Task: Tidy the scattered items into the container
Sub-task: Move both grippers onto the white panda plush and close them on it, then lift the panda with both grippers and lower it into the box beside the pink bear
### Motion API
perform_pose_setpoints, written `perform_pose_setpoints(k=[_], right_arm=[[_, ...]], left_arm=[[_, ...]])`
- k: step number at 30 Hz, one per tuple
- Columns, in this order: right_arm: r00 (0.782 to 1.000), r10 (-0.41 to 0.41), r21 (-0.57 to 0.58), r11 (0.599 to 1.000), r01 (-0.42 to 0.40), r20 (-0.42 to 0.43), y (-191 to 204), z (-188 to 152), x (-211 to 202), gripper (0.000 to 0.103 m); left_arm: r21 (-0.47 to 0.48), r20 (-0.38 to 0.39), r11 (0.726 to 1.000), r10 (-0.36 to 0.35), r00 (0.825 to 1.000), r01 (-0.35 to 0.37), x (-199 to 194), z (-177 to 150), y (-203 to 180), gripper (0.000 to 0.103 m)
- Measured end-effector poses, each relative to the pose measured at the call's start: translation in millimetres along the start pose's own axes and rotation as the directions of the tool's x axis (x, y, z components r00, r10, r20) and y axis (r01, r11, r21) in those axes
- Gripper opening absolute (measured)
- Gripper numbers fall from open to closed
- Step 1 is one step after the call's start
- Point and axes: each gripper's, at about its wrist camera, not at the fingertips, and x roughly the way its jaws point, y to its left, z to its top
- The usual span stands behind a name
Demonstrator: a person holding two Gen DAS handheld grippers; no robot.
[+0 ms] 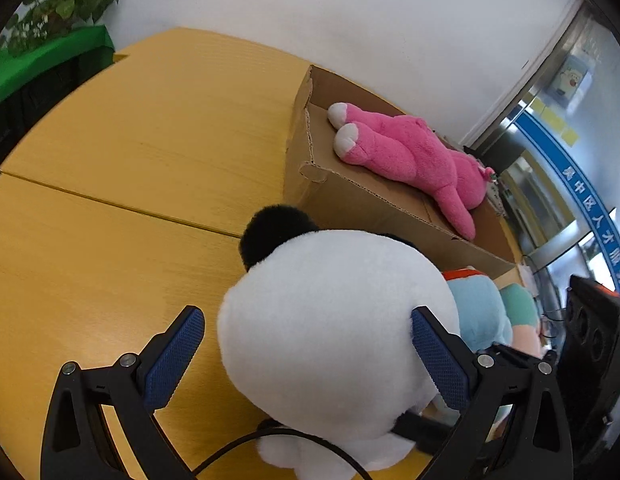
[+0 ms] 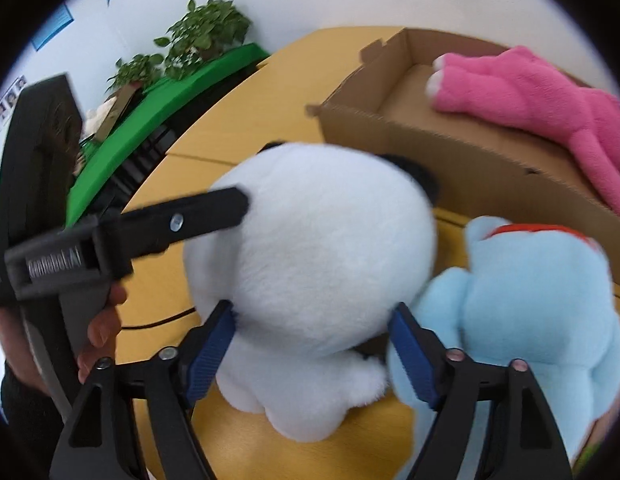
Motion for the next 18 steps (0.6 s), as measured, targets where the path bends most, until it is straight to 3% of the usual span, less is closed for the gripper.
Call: perform_pose_setpoints(k=[5, 7, 9, 13, 18], right_arm=[[0.999, -0.048, -0.048, 0.998, 0.049, 0.014, 9.9, -5.2, 14.5, 0.093], [0.998, -0.056, -0.040, 0.998, 0.057, 0.040, 8.8, -3.1, 14.0, 0.093], [0.997, -0.050, -0.032, 0.998, 0.052, 0.055, 6.9, -1.3, 13.7, 0.092], [0.993, -0.043, -0.051, 0.998, 0.049, 0.109, 7.6, 1.2, 10.9, 0.073], [0.985, -0.013, -0.067, 0.997, 0.025, 0.174, 9.1, 2.2, -4.1, 0.064]], left_arm=[[-0.001, -0.077, 0.990, -0.137, 0.987, 0.138, 17.7, -6.3, -0.7, 0.103], [0.053, -0.077, 0.990, -0.127, 0.989, 0.131, 20.4, -10.0, -7.1, 0.100], [0.068, -0.074, 0.987, -0.139, 0.988, 0.144, 18.4, -10.1, -10.6, 0.090], [0.053, -0.072, 0.986, -0.152, 0.986, 0.156, 14.5, -7.8, -10.3, 0.078], [0.089, -0.022, 0.987, -0.134, 0.991, 0.136, -4.2, -3.9, -25.0, 0.074]])
